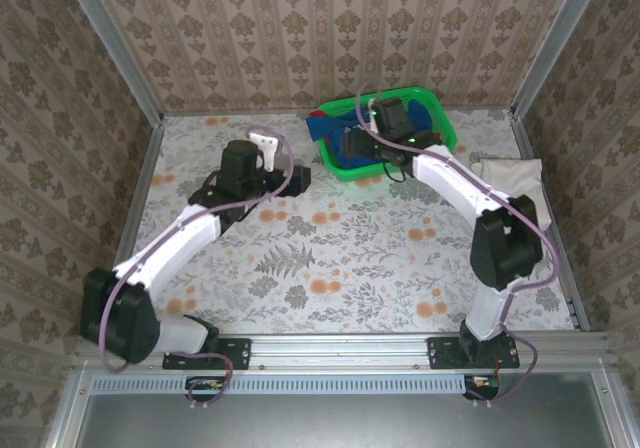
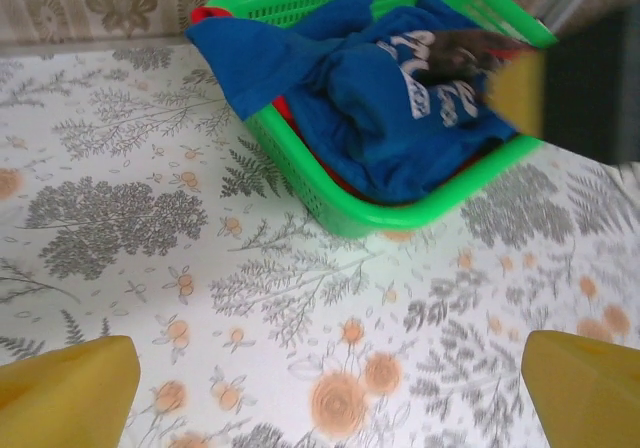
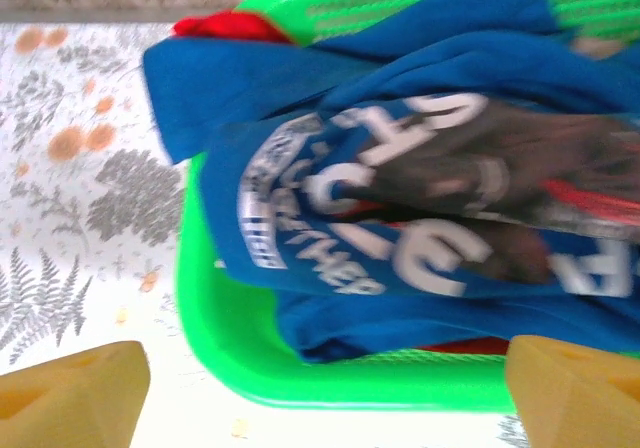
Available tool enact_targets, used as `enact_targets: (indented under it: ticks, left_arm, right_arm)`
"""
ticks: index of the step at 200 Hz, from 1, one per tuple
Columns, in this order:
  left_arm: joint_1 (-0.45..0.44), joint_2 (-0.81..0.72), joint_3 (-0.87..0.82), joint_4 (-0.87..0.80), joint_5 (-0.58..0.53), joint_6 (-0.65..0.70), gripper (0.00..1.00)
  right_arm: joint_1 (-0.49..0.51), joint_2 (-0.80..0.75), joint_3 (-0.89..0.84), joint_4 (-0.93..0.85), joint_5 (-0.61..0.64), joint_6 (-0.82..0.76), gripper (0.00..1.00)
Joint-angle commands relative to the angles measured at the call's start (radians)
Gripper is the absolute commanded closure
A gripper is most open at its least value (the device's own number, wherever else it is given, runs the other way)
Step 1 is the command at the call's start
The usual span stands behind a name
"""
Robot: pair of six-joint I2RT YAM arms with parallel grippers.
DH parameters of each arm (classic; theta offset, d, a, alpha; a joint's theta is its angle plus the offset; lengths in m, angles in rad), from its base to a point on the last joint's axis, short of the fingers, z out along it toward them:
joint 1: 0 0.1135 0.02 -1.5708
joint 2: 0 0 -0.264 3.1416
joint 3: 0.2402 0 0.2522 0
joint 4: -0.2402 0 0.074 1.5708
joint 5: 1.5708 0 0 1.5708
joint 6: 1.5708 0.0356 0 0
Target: Fold and stack the t-shirts
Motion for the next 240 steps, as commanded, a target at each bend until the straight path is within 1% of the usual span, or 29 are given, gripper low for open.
enact_targets:
  ticks: [1,21,45,63,86,96,104,113,122,142,156,170,195,225,240]
  left_arm:
    - [0.012,-0.117,-0.079,-0.03,0.071,0.195,0.0]
    - [0.021,-0.209,-0.136,-0.039,0.128,0.231,0.0]
    - [0.023,-0.278,-0.173,-0.048,0.138,0.24,0.0]
    - [0.023,-0.302,-0.182,-0.053,0.142,0.241,0.0]
    - [0.026,-0.305,-0.188,-0.05,0.14,0.254,0.0]
    - [0.026,-0.301,-0.186,-0.052,0.142,0.261,0.0]
    - [0.027,-0.299,-0.181,-0.06,0.141,0.263,0.0]
    - [0.026,-0.298,-0.176,-0.066,0.139,0.262,0.0]
    - [0.026,-0.299,-0.177,-0.069,0.138,0.254,0.0]
    - [0.014,-0.278,-0.168,-0.109,0.159,0.263,0.0]
    - [-0.007,-0.265,-0.174,-0.111,0.158,0.261,0.0]
    - [-0.029,-0.262,-0.19,-0.081,0.135,0.239,0.0]
    - [-0.054,-0.244,-0.193,-0.053,0.107,0.231,0.0]
    - [-0.075,-0.205,-0.162,-0.055,0.106,0.24,0.0]
    - [-0.08,-0.184,-0.158,-0.037,0.105,0.235,0.0]
  right_arm:
    - [0.05,0.099,0.119,-0.093,-0.044,0.001,0.14]
    - [0.081,0.202,0.224,-0.133,-0.048,-0.001,0.23]
    - [0.097,0.31,0.345,-0.192,-0.021,-0.014,0.29]
    - [0.103,0.393,0.427,-0.229,0.017,-0.028,0.42]
    - [0.103,0.479,0.525,-0.304,0.068,-0.068,0.43]
    - [0.103,0.519,0.575,-0.348,0.093,-0.088,0.47]
    - [0.103,0.537,0.593,-0.366,0.1,-0.104,0.5]
    - [0.102,0.555,0.609,-0.377,0.106,-0.111,0.56]
    - [0.102,0.566,0.621,-0.384,0.112,-0.114,0.59]
    - [0.102,0.563,0.634,-0.394,0.136,-0.124,0.74]
    - [0.098,0.553,0.635,-0.398,0.154,-0.146,0.79]
    - [0.086,0.54,0.633,-0.401,0.16,-0.148,0.81]
    - [0.052,0.523,0.611,-0.394,0.189,-0.154,0.8]
    - [0.0,0.507,0.562,-0.355,0.224,-0.187,0.79]
    - [-0.027,0.503,0.537,-0.322,0.242,-0.211,0.8]
